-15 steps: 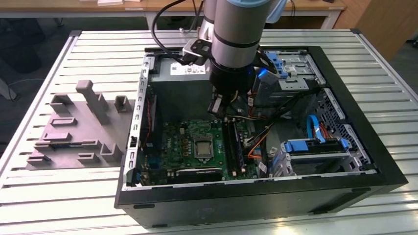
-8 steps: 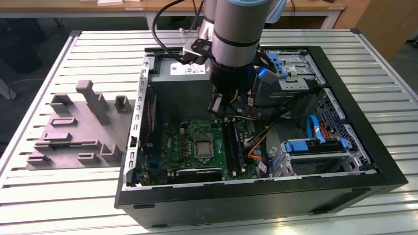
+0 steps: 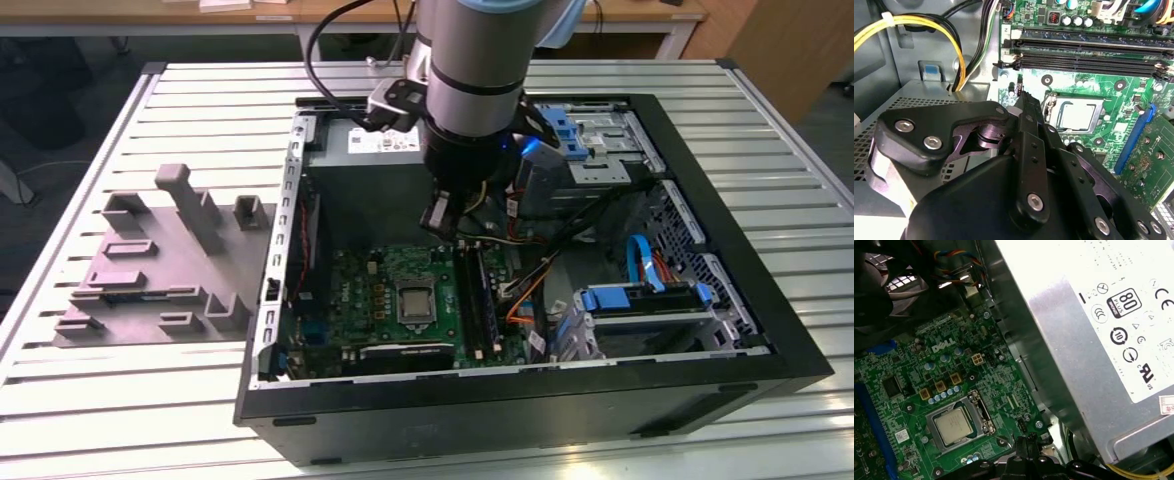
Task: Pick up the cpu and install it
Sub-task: 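Install the first cpu locking lever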
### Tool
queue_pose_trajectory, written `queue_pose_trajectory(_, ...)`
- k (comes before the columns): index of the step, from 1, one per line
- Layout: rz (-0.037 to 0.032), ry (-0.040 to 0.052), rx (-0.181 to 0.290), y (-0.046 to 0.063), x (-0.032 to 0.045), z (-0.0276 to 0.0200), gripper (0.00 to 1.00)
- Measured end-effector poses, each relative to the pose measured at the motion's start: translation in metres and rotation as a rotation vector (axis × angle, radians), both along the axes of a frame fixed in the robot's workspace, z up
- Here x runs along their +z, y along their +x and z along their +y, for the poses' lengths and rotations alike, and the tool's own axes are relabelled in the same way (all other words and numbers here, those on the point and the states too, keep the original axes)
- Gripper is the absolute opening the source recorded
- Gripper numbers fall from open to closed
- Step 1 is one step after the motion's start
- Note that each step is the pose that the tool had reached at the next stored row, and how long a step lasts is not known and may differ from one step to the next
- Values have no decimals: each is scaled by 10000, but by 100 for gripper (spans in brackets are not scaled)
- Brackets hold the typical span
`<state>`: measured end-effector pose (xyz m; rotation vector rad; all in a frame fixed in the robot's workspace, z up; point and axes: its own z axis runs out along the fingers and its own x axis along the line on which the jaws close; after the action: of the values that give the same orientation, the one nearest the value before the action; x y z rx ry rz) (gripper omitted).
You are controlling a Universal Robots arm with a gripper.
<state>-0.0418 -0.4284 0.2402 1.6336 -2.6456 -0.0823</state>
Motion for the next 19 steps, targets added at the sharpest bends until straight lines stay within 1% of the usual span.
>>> queue_pose_trajectory(3,-1,-45,120,-6,-1,-7,11)
queue_pose_trajectory(8,-4,-49,429,-10,-1,-31,11)
queue_pose_trajectory(12,-9,-51,582,-11,-1,-73,11)
queue_pose_trajectory(16,-11,-51,637,-15,0,-112,11)
queue_pose_trajectory(19,-21,-50,728,-27,-1,-126,11)
